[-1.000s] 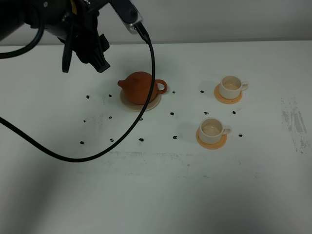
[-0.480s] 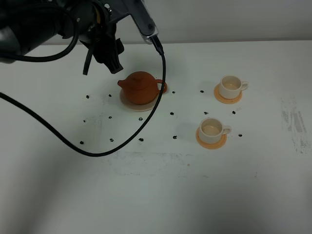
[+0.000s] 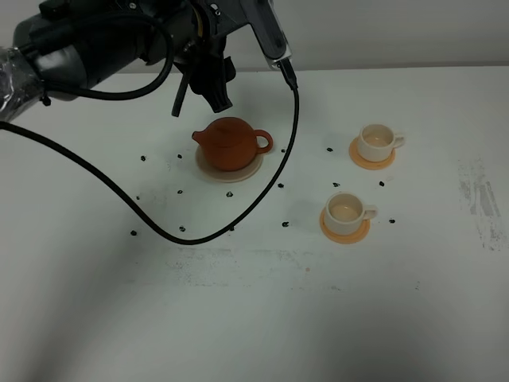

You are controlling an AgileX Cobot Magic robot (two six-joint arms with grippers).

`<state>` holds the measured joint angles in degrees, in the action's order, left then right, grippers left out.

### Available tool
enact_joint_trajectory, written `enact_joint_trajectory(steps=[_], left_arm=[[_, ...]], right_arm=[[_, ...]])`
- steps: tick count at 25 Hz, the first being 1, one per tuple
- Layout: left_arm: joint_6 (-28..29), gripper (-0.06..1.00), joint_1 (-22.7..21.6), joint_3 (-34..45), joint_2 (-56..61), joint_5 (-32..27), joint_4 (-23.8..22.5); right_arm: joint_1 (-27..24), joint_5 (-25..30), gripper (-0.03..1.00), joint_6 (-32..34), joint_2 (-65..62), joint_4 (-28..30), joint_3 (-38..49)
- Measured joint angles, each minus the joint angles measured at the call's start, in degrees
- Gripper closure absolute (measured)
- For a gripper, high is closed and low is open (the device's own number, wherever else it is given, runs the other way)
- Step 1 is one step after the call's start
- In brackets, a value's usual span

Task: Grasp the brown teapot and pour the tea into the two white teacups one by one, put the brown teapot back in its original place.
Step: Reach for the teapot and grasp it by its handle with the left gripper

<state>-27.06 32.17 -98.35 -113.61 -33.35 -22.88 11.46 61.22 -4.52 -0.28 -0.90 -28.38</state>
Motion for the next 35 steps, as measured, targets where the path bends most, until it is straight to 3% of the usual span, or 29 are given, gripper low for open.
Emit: enact_joint_trajectory(steps=[7,14,23,30,35], left_arm=[[0.0,0.35,0.4,0.0,-2.0,0.2,0.0],[0.0,0.35,0.4,0.0,-2.8,1.1,0.2],[-0.1,0.35,0.4,0.0,-2.8,2.4,2.9],[-0.1,0.35,0.8,0.0,-2.8,0.7,8.6],[-2.8,0.35,1.0,-0.7,-3.0,-1.3,17.0]], right_arm=[[-0.2,0.0,0.52,0.2,-0.1,0.0,0.0],[-9.4,0.0,0.52,0.3,-0.1,-0.2,0.0],[-9.9,0.0,0.53,0.3,-0.1,-0.3,0.0],[-9.9,0.0,0.53,0.3,-0.1,-0.4,0.0],[-9.9,0.0,0.53,0.3,-0.1,-0.4,0.0]])
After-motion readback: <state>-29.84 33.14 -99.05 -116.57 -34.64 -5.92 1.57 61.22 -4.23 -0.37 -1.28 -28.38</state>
